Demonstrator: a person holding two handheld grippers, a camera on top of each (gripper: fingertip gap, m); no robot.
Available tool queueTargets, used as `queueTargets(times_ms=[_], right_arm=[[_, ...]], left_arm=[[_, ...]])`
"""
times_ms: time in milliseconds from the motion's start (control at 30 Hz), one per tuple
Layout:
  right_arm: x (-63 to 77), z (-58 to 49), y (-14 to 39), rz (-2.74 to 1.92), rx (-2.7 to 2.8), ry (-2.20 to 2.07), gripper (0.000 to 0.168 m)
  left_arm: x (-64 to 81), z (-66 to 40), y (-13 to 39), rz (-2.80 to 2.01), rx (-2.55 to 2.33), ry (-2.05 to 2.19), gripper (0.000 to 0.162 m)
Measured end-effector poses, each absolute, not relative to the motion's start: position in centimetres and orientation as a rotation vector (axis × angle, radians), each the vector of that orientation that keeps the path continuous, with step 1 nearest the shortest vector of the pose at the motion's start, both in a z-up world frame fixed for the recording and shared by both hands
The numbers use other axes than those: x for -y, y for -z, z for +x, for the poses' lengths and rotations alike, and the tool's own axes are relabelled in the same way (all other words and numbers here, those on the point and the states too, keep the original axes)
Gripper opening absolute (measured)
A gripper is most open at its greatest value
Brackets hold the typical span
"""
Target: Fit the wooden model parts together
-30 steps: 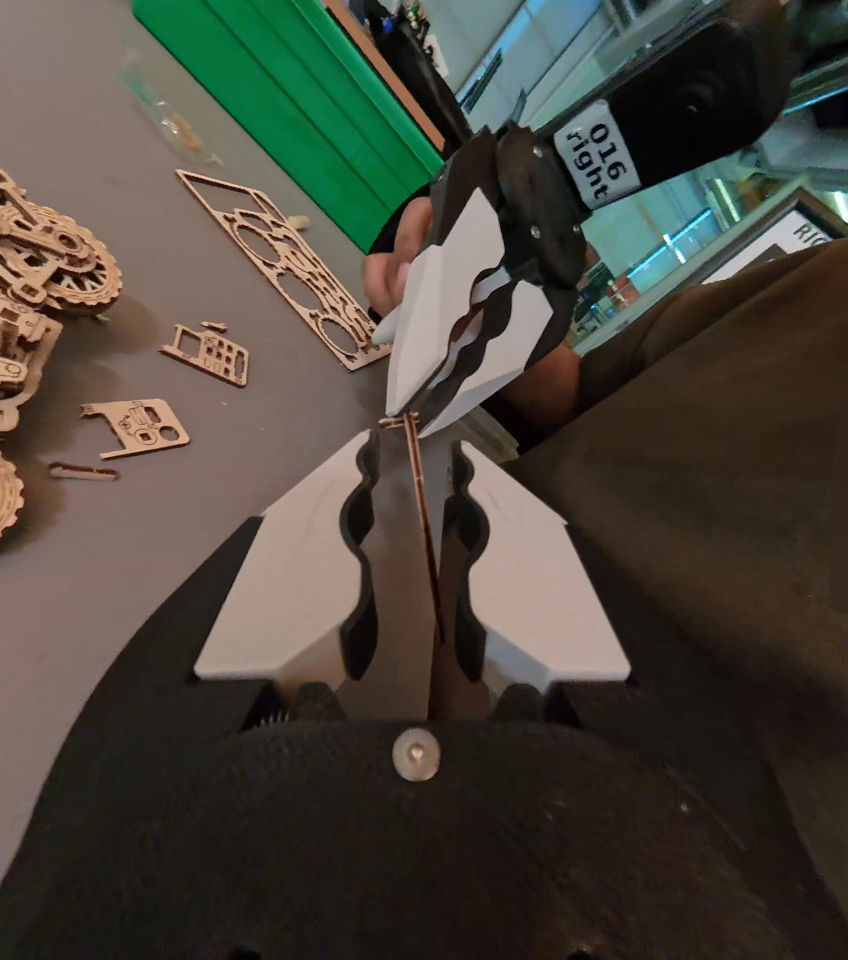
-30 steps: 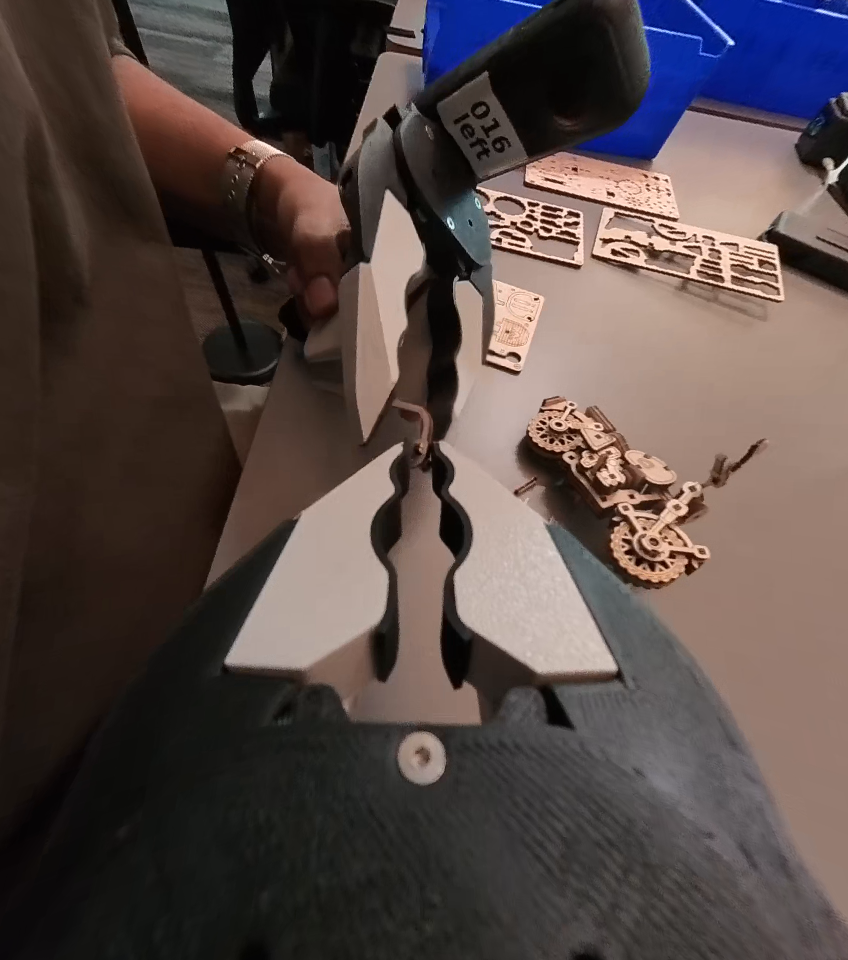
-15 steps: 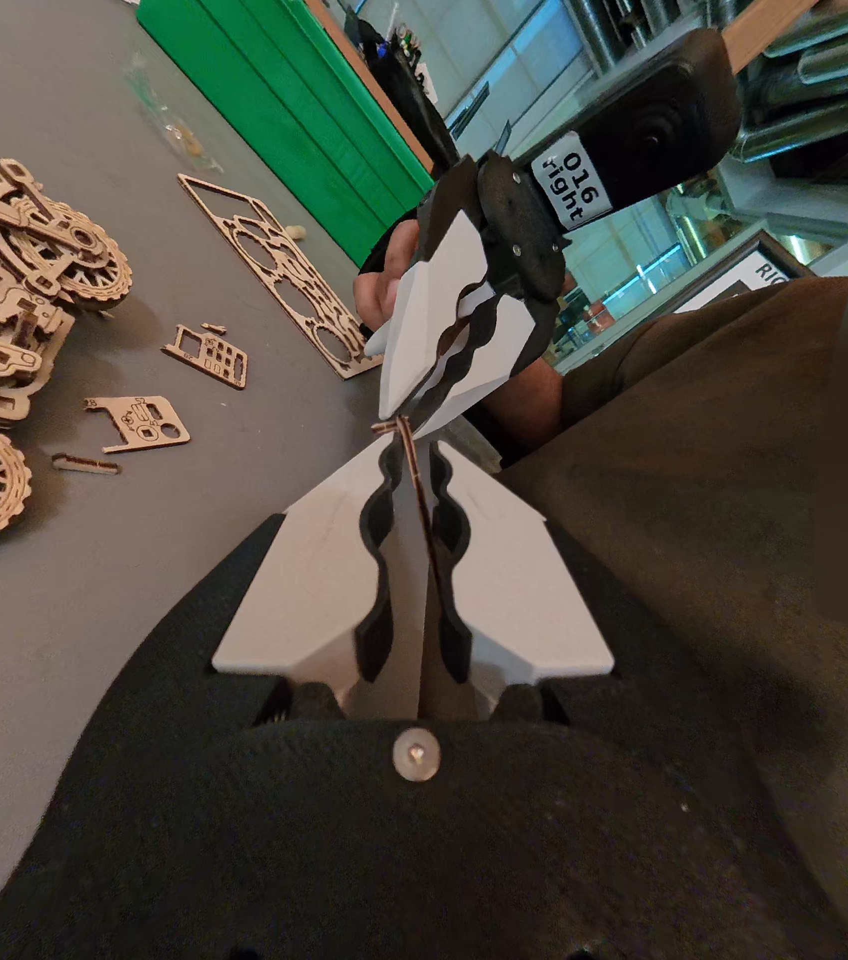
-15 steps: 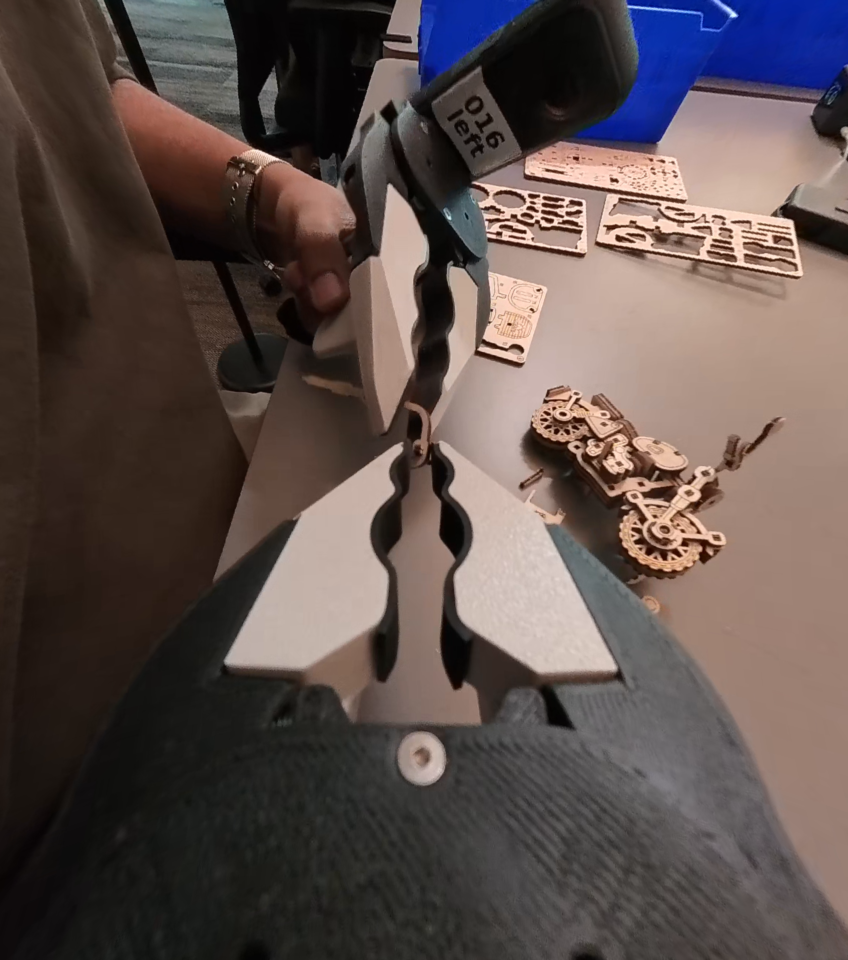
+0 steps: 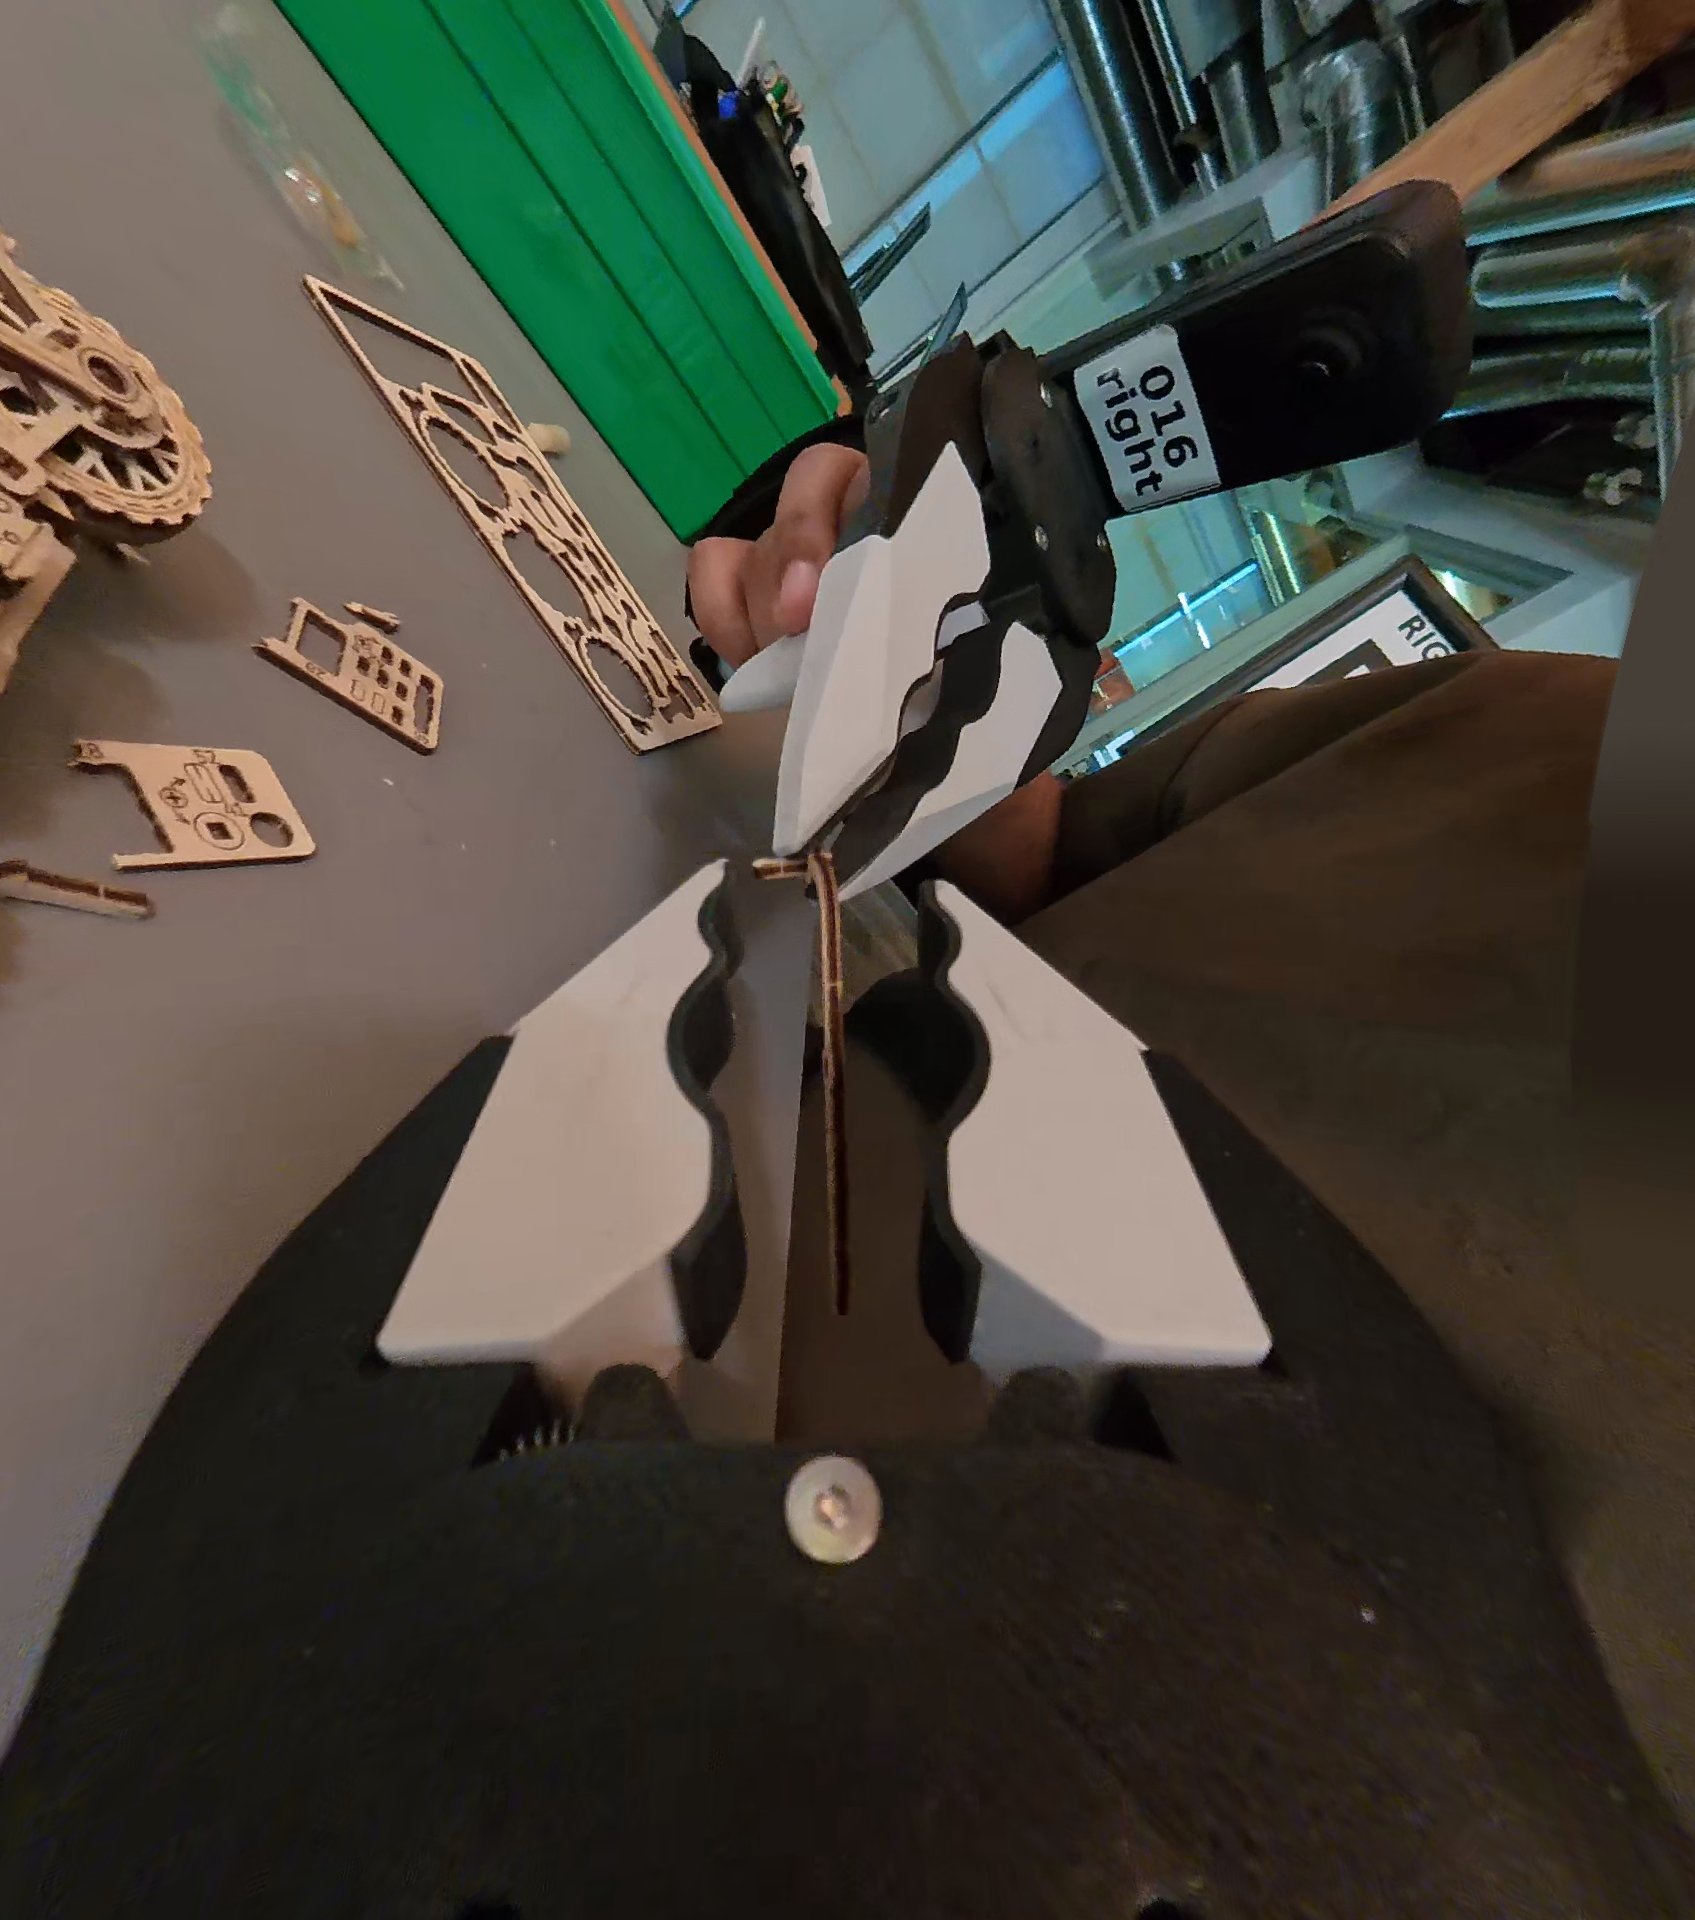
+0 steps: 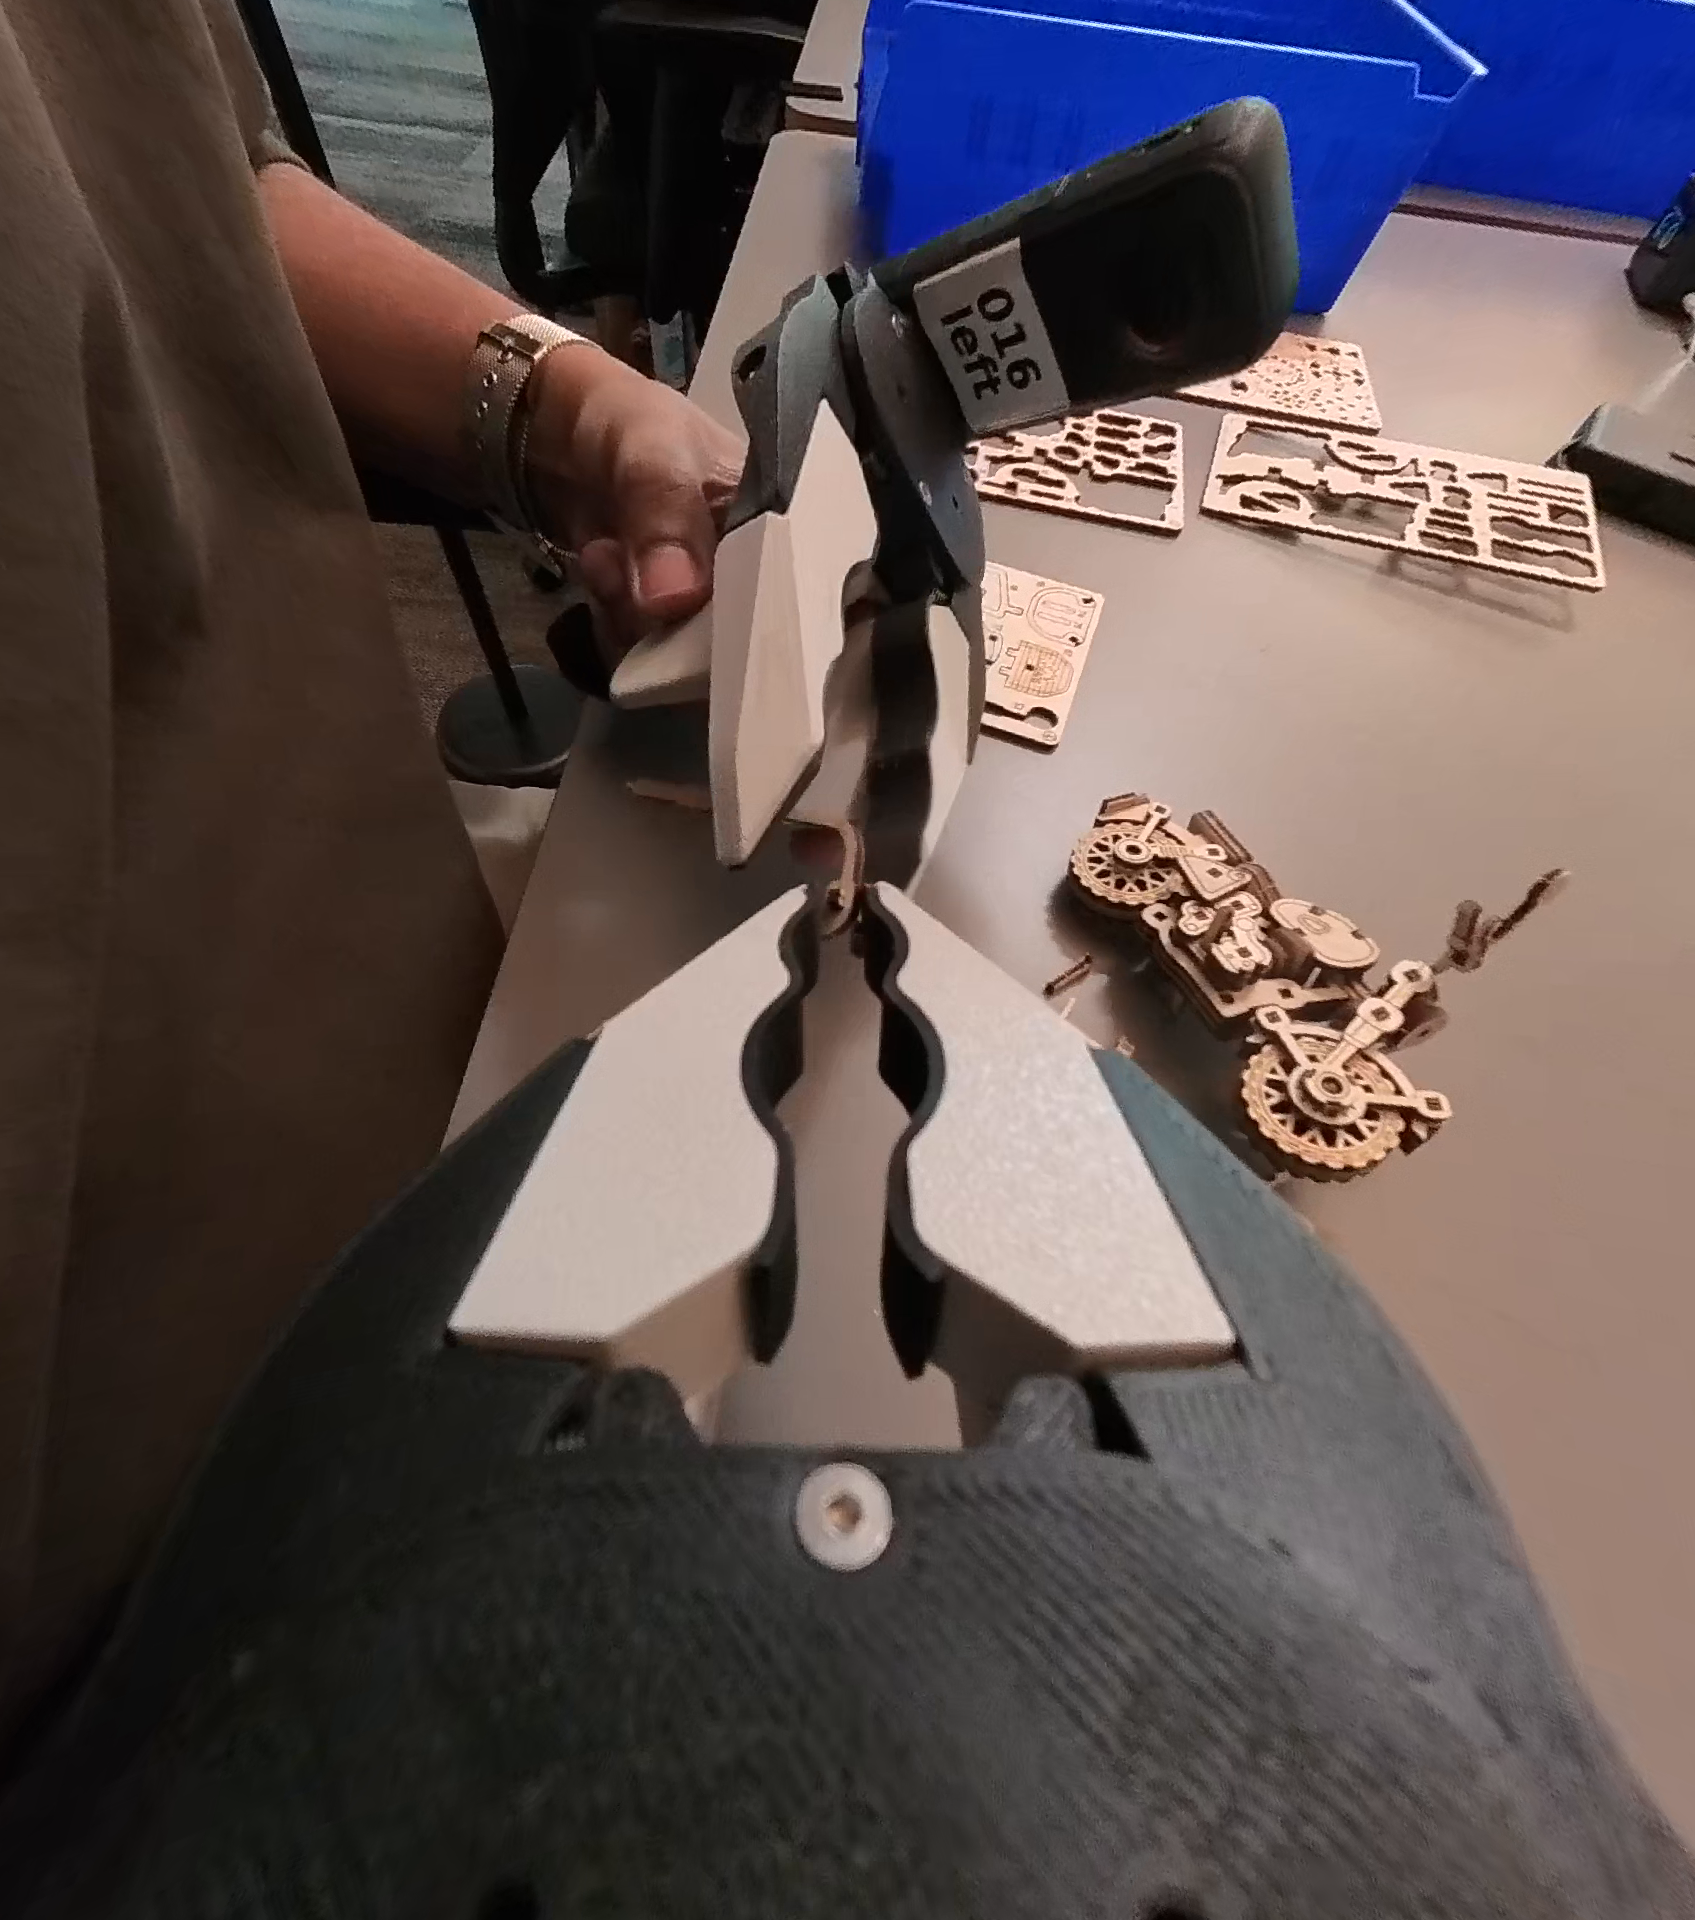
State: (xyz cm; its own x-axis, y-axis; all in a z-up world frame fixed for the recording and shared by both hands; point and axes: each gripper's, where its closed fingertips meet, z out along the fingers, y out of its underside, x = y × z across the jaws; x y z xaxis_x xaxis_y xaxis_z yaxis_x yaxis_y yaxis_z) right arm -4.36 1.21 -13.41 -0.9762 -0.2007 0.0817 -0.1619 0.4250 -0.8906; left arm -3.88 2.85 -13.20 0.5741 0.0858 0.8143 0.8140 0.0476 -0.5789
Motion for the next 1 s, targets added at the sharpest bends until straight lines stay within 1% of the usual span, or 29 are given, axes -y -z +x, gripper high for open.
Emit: queueTargets(times_ms=[300, 567, 900, 933, 967, 1000], right_arm=[[-1.21, -4.25, 13.10, -0.323, -2.592, 1.644, 0.006], [-1.21, -4.29, 13.30, -0.326, -2.604, 1.636, 0.009], [-1.66, -4.38, 13.22, -0.388, -2.642, 1.636, 0.018], [-1.84, -4.37, 13.26, -0.411, -2.654, 1.627, 0.020], [-2.02, -4.44, 13.30, -0.432, -2.668, 1.620, 0.021], [-2.17, -4.54, 13.29, -0.440, -2.675, 1.618, 0.022]], left_arm=[[-2.41, -4.12, 12.97, -1.398, 0.834, 0.687, 0.013], [-2.41, -4.18, 13.14, -1.391, 0.848, 0.709, 0.012], [-2.87, -4.00, 13.21, -1.347, 0.872, 0.807, 0.010], [-2.98, -3.93, 13.36, -1.355, 0.873, 0.808, 0.009], [-3.02, -3.96, 13.43, -1.358, 0.875, 0.806, 0.003], [-2.98, -4.10, 13.40, -1.348, 0.881, 0.805, 0.003]])
